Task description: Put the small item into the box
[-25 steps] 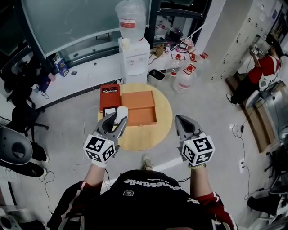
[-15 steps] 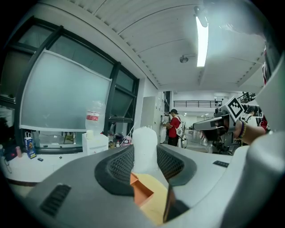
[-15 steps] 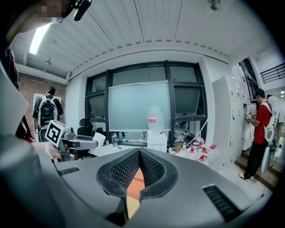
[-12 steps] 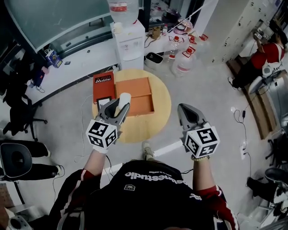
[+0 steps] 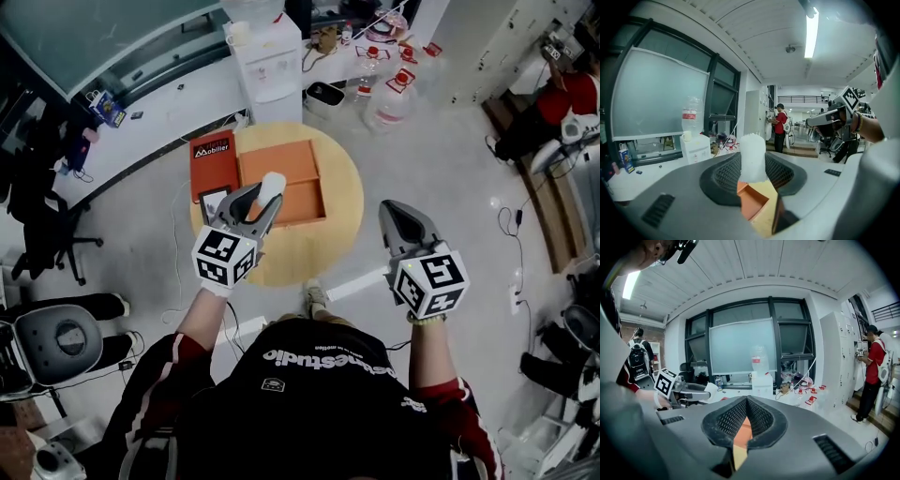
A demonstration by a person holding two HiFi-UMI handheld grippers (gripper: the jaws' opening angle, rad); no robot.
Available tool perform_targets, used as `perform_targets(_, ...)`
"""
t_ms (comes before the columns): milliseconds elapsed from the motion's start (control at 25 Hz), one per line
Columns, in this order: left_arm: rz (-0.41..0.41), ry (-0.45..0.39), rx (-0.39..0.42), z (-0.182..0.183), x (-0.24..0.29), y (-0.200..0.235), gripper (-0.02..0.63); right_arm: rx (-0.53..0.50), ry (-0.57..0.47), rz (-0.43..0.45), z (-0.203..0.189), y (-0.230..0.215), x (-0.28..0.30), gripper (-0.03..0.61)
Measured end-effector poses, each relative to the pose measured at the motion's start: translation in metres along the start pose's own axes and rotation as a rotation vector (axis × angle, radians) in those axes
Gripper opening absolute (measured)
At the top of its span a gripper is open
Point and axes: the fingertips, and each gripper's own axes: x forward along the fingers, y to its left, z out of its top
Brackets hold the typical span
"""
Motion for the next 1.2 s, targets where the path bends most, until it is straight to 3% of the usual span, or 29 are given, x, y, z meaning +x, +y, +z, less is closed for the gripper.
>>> perform_targets(360, -0.04, 0.106, 0.166, -0.036, 0.04, 0.003, 0.166, 0.032, 0.049, 0.004, -0.018, -0.011, 0.014, 0.025)
perform_targets(640, -0.049, 0.184, 0.189, -0.065, 0.06, 0.01, 0.166, 0.046, 0.072, -0.006, -0.026, -0.029, 0.023, 0.025)
perform_targets(840, -0.092, 0.275, 0.26, -0.094, 0.075, 0.008, 0.166, 0.052, 0.099, 0.007, -0.038, -0.033, 0.032, 0.025)
perform_targets(1200, -0.114, 0.376, 0.218, -0.139, 0.1, 0.016, 0.166, 0.088, 0.118, -0.01, -0.05, -0.048, 0.038, 0.025)
